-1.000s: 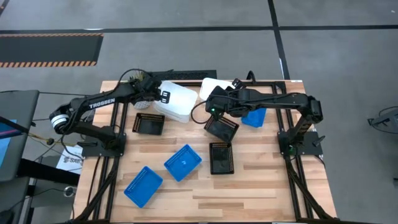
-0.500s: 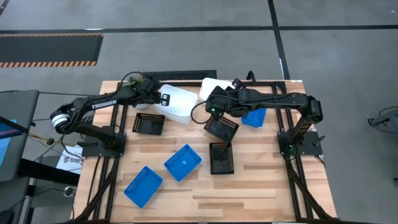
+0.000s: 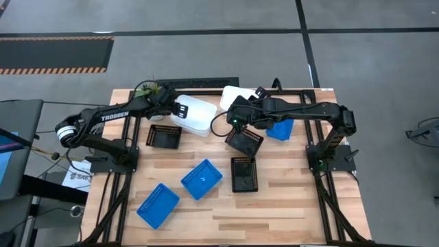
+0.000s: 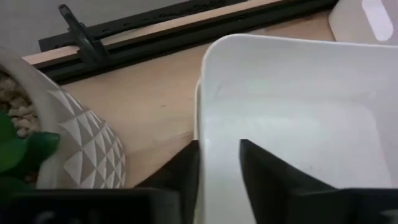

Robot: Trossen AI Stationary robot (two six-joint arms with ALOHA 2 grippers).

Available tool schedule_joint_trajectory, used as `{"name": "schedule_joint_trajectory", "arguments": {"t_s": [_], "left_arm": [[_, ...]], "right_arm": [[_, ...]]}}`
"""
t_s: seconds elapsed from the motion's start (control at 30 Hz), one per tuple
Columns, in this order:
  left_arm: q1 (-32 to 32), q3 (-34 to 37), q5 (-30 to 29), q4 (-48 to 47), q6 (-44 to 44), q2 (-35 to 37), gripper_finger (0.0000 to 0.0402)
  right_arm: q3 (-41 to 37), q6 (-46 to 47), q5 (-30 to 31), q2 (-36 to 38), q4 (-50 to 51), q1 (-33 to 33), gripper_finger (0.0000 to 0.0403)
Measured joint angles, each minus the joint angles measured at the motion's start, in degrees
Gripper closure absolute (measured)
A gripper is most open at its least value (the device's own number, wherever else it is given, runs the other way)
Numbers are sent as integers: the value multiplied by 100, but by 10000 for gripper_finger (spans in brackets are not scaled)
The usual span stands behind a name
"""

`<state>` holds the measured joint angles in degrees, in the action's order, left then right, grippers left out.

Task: Stack baskets by color
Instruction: Stack the bottom right white bin on top of the top left white bin, then stack the right white bin on top of the other stacked white bins

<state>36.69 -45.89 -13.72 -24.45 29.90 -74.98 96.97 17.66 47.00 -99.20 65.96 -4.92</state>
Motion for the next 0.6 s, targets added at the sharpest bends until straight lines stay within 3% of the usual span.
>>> {"name": "schedule_joint_trajectory", "arguments": {"t_s": [0.27, 0.6], "left_arm": [[-1, -296, 282, -157, -337, 0, 187], [-2, -1246, 293, -838, -1012, 2, 172]], "right_arm": [[0, -19, -65, 0, 3, 1, 232], [4, -104, -81, 212, 84, -1, 236]]}}
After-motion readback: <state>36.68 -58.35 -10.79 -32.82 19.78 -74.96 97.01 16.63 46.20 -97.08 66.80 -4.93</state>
